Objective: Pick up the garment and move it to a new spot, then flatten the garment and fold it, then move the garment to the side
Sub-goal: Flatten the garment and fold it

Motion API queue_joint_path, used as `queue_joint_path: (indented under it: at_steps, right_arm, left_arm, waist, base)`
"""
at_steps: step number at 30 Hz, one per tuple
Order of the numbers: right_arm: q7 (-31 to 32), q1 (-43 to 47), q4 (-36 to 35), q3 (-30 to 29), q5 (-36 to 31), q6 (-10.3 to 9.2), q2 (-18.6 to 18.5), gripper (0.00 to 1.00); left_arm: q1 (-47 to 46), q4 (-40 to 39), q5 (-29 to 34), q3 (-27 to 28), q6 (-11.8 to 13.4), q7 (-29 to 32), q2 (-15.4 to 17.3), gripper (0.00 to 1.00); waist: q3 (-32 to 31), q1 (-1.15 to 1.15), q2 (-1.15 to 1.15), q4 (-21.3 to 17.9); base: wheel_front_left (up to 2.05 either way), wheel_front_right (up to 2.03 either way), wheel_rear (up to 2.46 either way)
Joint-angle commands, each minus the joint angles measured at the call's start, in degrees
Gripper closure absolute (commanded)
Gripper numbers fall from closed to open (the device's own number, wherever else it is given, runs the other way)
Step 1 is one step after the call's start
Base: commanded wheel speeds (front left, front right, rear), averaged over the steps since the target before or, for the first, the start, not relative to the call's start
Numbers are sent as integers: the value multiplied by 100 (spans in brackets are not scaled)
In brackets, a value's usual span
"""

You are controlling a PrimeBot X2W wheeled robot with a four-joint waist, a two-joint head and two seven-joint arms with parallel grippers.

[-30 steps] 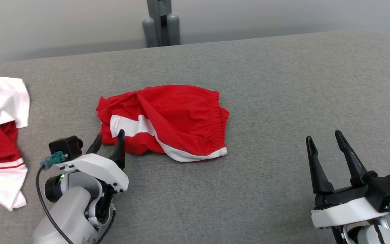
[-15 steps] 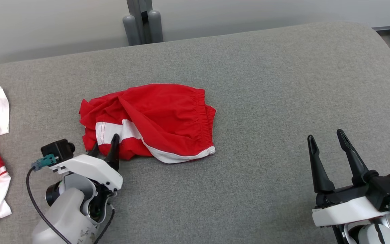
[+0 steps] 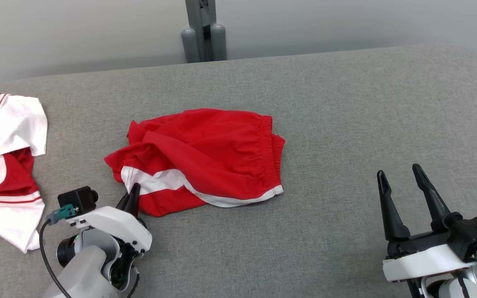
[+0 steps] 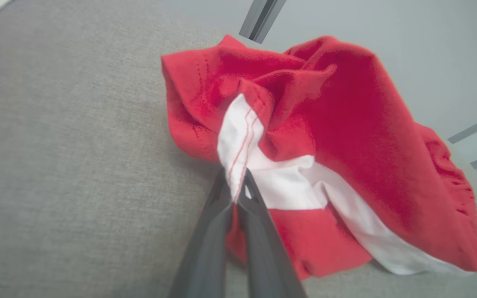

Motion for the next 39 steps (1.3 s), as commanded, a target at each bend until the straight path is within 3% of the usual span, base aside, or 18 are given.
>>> queue_joint_path:
  at_steps: [1,10,11,12,13,19,26,30,39]
  right_arm:
    - [-13,56,20,6,40,1,-36,0]
    - [-13,82,104,91,87,1,-39,0]
    - [-13,80,115,102,88,1,-38,0]
    - [-13,76,123,114,90,1,-37,0]
    - [-12,70,134,125,95,1,-37,0]
    - [-13,121,148,78,83,1,-37,0]
    - [-13,200,126,-71,42,1,-37,0]
    - [-13,247,109,-156,14,1,-37,0]
    - [-13,405,29,-267,-68,1,-37,0]
  left_arm:
    - [199,-82,63,-7,72,-50,135,100]
    - [712,-441,104,-39,545,-28,250,100]
    - [744,-507,98,-34,572,-42,238,66]
    - [780,-565,108,-31,595,-59,250,22]
    - [809,-619,147,-32,623,-78,279,0]
    - [1046,-1060,353,-49,718,-175,445,0]
    - [1547,-1893,743,42,1003,-219,731,0]
    - [1954,-2619,1098,234,1211,-221,867,0]
    - [2814,-3939,1781,769,1424,-224,900,0]
  waist:
    - [-86,0,0,161]
    - [-208,0,0,341]
    - [-223,0,0,338]
    - [-236,0,0,331]
    - [-250,0,0,320]
    - [-369,0,0,273]
    - [-563,0,0,345]
    - [-716,0,0,408]
    - [-1029,0,0,429]
  base:
    - [0,0,0]
    - [0,0,0]
    - [0,0,0]
    - [0,0,0]
    - [0,0,0]
    - [0,0,0]
    - [0,0,0]
    - [0,0,0]
    - [0,0,0]
